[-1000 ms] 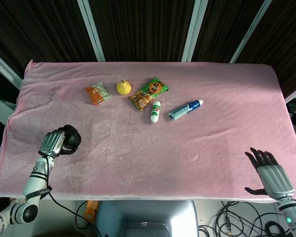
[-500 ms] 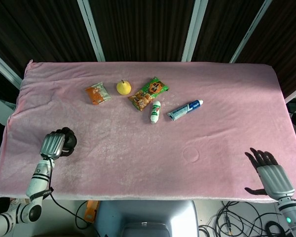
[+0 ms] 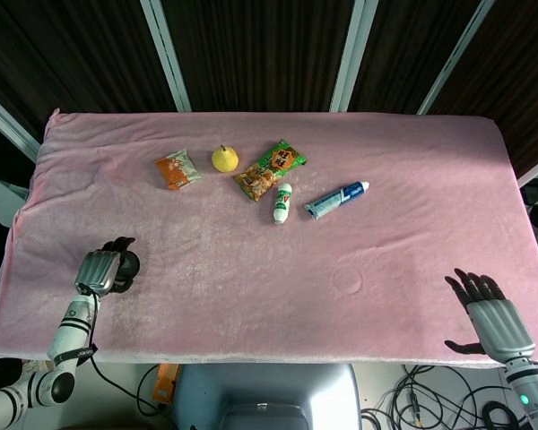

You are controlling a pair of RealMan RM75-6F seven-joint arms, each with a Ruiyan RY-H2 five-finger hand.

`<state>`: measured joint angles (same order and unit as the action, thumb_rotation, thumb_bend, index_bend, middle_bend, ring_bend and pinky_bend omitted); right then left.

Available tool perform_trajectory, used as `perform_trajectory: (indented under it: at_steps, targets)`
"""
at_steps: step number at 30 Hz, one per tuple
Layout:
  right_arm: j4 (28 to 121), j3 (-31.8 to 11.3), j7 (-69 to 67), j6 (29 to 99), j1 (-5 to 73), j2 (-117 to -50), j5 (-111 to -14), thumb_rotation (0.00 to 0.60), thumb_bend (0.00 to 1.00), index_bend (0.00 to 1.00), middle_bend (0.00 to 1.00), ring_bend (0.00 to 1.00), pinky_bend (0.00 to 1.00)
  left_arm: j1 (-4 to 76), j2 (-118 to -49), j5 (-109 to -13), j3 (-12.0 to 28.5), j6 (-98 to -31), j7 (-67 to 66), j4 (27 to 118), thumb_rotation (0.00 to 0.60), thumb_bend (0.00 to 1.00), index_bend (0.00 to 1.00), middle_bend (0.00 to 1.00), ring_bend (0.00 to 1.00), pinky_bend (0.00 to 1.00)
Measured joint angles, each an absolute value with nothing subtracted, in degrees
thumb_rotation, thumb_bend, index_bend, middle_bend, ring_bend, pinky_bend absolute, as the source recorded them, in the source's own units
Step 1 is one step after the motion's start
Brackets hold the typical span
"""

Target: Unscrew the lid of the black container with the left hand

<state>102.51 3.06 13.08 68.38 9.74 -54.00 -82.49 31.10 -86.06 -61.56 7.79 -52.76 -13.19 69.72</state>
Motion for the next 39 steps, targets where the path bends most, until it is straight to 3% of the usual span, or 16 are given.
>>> perform_trajectory:
  at_steps: [13,19,26,34,39]
  targets:
    - [102.52,3.05,13.48,67.89,9.99,-54.17,-82.14,0.6,0.1,0.09,0.08,0.0,0.18,30.4,-80.81,-60.5,8.42,-51.99,-10.82,77.38,0.6,0.27,0.07,0.08,0.1,0.34]
    - [102.61,3.08,13.83,67.4,10.21,-54.22,-81.78,0.6,0.1,0.09,0.08,0.0,0.18,30.46,-79.26,-61.32,8.63,-52.17,-9.1,79.56,0.6,0.27,0.13,0.13,0.15,0.34]
    - [102.68,3.16,13.69,67.49,10.19,-54.06,-81.88,0.6,0.1,0.09,0.08,0.0,0.18,31.28,-81.13,-59.54,9.04,-52.44,-10.99,76.49,0.6,0.28,0.23,0.21,0.25,0.36]
    - [102.77,3.25,13.67,67.31,10.26,-53.95,-81.86,0.6,0.1,0.09,0.08,0.0,0.19,31.17,-84.31,-59.46,9.49,-56.89,-13.45,73.34,0.6,0.28,0.41,0.41,0.46,0.49]
    - [102.78,3.23,13.74,67.31,10.28,-53.97,-81.74,0.6,0.1,0.1,0.08,0.0,0.19,31.05,-84.09,-59.4,9.55,-56.97,-13.74,73.59,0.6,0.28,0.43,0.43,0.48,0.5]
